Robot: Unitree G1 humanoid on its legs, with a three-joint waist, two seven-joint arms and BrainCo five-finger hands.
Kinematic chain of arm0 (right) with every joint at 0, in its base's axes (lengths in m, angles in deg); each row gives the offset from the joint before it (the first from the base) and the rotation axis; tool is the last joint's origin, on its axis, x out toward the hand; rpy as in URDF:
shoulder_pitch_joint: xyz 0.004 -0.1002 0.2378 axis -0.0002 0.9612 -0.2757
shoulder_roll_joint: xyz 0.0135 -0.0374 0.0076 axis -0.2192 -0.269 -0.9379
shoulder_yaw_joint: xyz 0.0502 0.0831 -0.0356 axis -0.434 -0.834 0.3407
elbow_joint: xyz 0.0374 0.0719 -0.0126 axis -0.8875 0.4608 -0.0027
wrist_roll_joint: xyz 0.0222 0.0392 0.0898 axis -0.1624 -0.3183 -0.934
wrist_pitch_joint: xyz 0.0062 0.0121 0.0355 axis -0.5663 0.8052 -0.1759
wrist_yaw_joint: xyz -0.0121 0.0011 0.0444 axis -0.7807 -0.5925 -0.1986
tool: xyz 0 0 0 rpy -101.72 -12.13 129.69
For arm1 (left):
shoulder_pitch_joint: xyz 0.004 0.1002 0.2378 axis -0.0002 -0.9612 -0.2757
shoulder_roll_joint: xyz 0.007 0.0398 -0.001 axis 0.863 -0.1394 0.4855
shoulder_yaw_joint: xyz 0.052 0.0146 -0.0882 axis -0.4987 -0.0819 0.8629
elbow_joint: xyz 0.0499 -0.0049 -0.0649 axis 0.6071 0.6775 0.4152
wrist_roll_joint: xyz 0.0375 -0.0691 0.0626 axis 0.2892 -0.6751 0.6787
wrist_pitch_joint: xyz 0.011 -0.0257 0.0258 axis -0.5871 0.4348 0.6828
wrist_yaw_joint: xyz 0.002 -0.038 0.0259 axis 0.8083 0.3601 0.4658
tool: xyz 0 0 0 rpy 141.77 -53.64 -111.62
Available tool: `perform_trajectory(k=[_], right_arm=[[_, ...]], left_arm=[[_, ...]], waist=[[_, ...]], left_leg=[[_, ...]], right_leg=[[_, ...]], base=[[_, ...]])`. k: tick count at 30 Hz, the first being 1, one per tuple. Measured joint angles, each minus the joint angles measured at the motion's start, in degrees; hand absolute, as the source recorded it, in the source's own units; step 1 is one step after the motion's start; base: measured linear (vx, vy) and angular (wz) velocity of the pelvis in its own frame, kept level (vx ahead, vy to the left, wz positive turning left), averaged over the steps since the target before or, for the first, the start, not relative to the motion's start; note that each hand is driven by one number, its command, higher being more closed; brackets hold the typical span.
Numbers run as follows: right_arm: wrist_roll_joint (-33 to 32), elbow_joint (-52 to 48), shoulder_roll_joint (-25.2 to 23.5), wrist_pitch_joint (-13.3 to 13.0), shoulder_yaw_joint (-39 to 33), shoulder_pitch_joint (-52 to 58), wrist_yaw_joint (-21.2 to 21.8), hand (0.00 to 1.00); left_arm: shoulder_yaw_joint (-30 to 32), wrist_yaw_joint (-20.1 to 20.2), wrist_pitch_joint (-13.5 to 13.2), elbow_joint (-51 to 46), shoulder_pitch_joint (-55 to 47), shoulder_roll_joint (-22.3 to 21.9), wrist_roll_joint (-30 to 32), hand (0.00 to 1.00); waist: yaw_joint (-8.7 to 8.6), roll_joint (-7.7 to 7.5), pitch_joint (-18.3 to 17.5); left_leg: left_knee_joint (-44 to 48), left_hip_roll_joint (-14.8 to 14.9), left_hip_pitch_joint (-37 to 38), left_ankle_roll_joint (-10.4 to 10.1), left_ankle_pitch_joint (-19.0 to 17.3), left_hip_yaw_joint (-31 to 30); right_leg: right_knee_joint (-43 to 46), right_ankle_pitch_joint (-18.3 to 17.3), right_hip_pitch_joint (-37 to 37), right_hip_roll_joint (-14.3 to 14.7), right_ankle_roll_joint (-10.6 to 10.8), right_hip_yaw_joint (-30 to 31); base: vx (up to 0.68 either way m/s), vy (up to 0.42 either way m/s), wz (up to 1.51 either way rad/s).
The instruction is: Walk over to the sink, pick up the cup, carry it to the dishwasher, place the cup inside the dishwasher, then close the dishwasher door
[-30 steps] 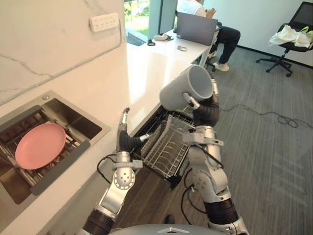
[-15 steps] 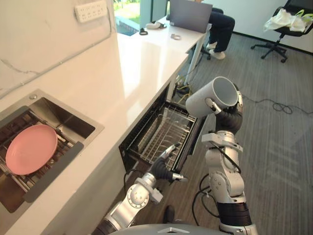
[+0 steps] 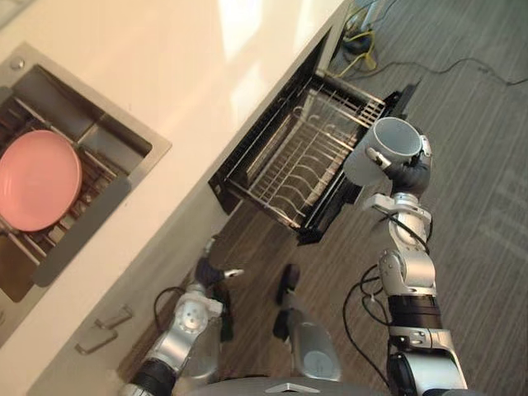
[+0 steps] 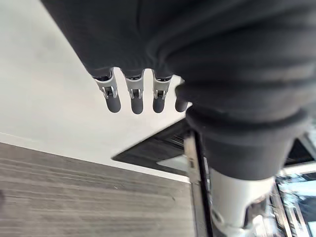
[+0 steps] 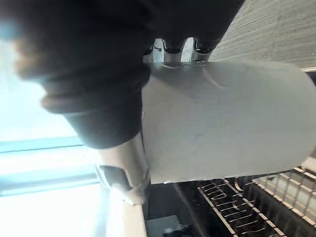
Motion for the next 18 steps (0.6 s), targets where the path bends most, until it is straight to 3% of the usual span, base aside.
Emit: perform_trajectory(k=[9,15,18], right_arm=[[3.9,19.4,8.77,4.65,6.73,-14.33,9.75,1.0],[8.09,28.37,10.14,4.7,11.73,-21.84,15.69,1.0],[9.67,34.34,10.74,6.22,14.45,-24.96,19.42,1.0]], left_arm=[[7.3,-6.11,-0.65,5.59,-1.95,-0.01,2.33,0.0],[10.92,-6.23,-0.38,10.53,-2.97,-0.13,3.34,0.0],[11.03,-6.14,-0.37,11.47,-3.34,-0.1,3.38,0.0]], waist=[[3.72,1.95,2.3],[5.76,3.32,3.37],[6.47,3.4,3.73]], left_leg=[[0.48,-0.84,-1.36,0.42,0.33,-3.06],[-0.77,-1.81,-1.58,0.81,1.92,-4.38],[-1.36,-1.84,-2.23,0.58,2.75,-5.48]], right_leg=[[0.0,0.71,0.38,-0.74,0.14,-1.96],[-0.11,0.33,0.6,-1.66,0.31,-3.53],[-0.37,-0.75,0.45,-1.69,-0.11,-5.49]], base=[[0.03,0.082,0.17],[-0.02,0.048,0.17],[-0.05,0.023,0.21]])
